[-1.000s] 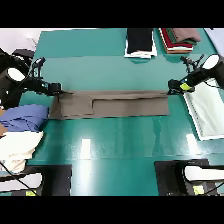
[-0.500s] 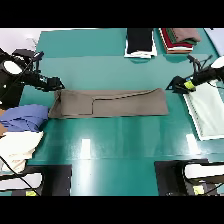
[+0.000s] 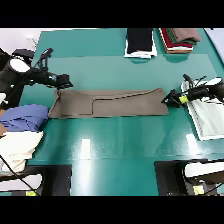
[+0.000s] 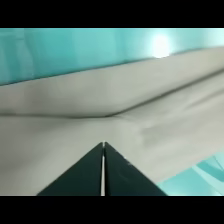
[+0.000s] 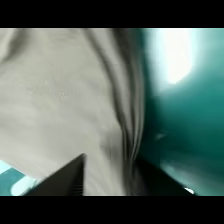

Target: Fold the shirts.

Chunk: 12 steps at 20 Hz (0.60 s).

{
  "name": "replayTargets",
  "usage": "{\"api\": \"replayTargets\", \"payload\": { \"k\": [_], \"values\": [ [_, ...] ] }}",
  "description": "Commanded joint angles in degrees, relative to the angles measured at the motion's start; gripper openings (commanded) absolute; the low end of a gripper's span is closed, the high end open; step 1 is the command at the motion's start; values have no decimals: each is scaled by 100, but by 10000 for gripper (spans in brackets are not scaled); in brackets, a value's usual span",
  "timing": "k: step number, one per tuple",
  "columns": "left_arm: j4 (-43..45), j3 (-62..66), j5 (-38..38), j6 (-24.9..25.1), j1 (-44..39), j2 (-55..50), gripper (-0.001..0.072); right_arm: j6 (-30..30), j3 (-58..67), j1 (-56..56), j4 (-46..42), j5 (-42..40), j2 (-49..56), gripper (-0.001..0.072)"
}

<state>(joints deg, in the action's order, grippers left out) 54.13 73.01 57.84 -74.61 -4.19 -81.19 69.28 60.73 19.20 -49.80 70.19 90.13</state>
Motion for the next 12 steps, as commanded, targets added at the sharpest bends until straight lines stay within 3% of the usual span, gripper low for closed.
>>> {"api": "replayTargets", "payload": {
  "k": [1, 2, 3, 7, 12],
  "values": [
    [-55, 7, -378, -94, -566, -24, 26, -149, 149, -361, 201, -170, 245, 158],
    [-39, 7, -428, -195, -719, -57, 26, -208, 264, -442, 208, -160, 223, 47],
    [-39, 9, -452, -197, -861, -127, 25, -229, 398, -485, 205, -142, 149, 13],
    [-57, 208, -658, -313, -1388, -654, 25, -155, 1283, -511, 229, 245, -463, 12],
    [-57, 1279, -623, -352, -2168, -1888, 24, 492, 2782, -999, 229, 815, -918, 11]
  ]
}}
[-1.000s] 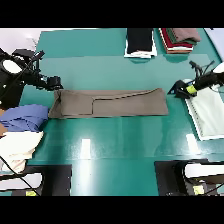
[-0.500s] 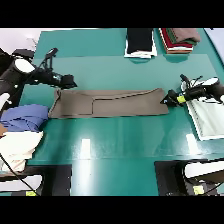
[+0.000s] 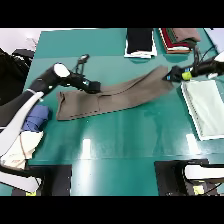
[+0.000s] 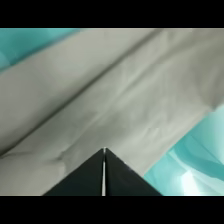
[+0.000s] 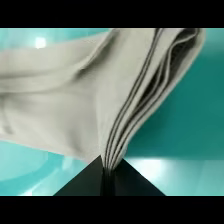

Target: Fold the shirts.

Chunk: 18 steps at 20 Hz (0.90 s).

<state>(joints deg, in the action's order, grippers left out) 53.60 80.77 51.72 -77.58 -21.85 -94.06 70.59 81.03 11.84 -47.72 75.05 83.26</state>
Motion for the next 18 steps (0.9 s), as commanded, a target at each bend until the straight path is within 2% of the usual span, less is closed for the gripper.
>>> {"api": "replayTargets", "payload": {
  "k": [1, 7, 14, 18],
  "values": [
    [-7, 682, -4, -66, -507, -809, 25, 498, 1032, -428, 22, 407, -245, 11],
    [-101, 1309, -105, -210, -817, -1440, 25, 957, 2076, -1434, 17, 396, -234, 12],
    [-87, 1309, -184, -256, -815, -1443, 25, 1198, 2214, -2271, 70, -48, -164, 12],
    [-28, 1414, 98, -254, -634, -1373, 25, 1191, 2214, -2645, 688, -319, 98, 12]
  ]
}}
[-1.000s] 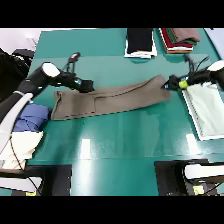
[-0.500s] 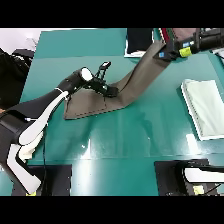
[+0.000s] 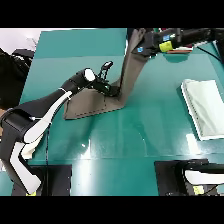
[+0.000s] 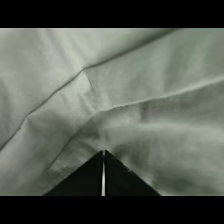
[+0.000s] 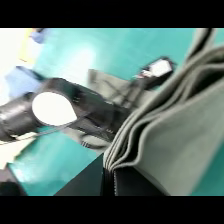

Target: Fold the shirts.

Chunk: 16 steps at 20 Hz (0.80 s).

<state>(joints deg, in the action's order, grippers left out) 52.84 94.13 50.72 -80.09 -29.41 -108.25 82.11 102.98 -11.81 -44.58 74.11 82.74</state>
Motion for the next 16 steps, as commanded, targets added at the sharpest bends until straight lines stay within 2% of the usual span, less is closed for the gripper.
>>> {"api": "replayTargets", "payload": {
  "k": [1, 6, 9, 10, 12, 13, 16],
  "values": [
    [122, 142, 369, -2, 280, 160, 25, 33, 20, -380, 455, -295, 232, 12],
    [1191, 160, 815, -92, 1663, 1534, 25, -131, 20, -1379, 457, -1008, 682, 13],
    [1526, 157, 887, -90, 2625, 2511, 25, -238, 22, -2326, 466, -2044, 1220, 13],
    [1537, 157, 881, -90, 2918, 2802, 25, -468, 24, -2629, 525, -2507, 1432, 22],
    [1537, 157, 883, -90, 3355, 3241, 25, -1248, 232, -3080, 1298, -3110, 1937, 344],
    [1537, 157, 892, -90, 3497, 3381, 26, -1344, 514, -3171, 1370, -2997, 2149, 350],
    [1545, 157, 1029, -83, 3639, 3604, 25, -1290, 929, -3064, 601, -2232, 2197, 318]
  ]
}}
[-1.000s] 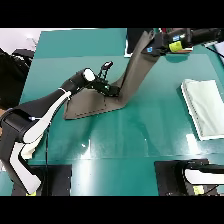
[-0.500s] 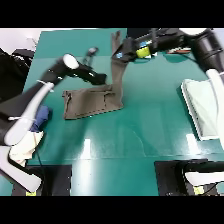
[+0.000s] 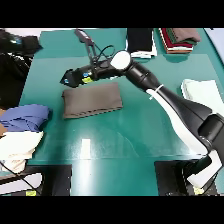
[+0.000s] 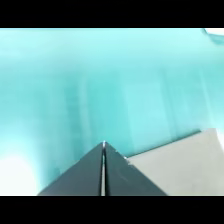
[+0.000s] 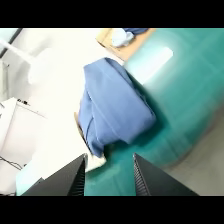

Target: Fold the shirts.

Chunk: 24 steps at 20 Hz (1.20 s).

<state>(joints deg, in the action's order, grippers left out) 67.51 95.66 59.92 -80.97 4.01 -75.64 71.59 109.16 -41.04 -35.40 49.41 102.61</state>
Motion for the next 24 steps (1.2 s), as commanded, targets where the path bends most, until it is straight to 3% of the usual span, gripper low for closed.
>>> {"api": "replayTargets", "payload": {
  "k": [1, 7, 8, 9, 10, 17, 22, 23, 24],
  "values": [
    [74, 4, 125, 9, 245, 354, 25, -142, 212, -17, -654, 409, 85, 305],
    [105, 4, 98, 197, -505, 350, 25, 721, -2096, 1482, -1899, 719, -1193, 307],
    [105, 4, 96, 199, -627, 350, 26, 750, -2507, 1821, -1947, 732, -1325, 342],
    [105, 4, 81, 201, -732, 350, 26, 752, -2828, 2114, -1880, 743, -1384, 492],
    [107, 4, 50, 201, -833, 350, 25, 750, -3097, 2389, -1679, 765, -1375, 597],
    [109, 2, -22, 203, -1054, 341, 26, 671, -3403, 2754, -348, 649, -256, 595],
    [107, 2, -4, 197, -1054, 339, 25, 623, -2345, 2238, -48, 693, 680, 553],
    [105, 2, 17, 195, -1058, 339, 26, 623, -2092, 2120, -48, 693, 866, 510],
    [105, 2, 35, 195, -1058, 339, 25, 623, -1864, 2026, -48, 695, 1027, 396]
  ]
}}
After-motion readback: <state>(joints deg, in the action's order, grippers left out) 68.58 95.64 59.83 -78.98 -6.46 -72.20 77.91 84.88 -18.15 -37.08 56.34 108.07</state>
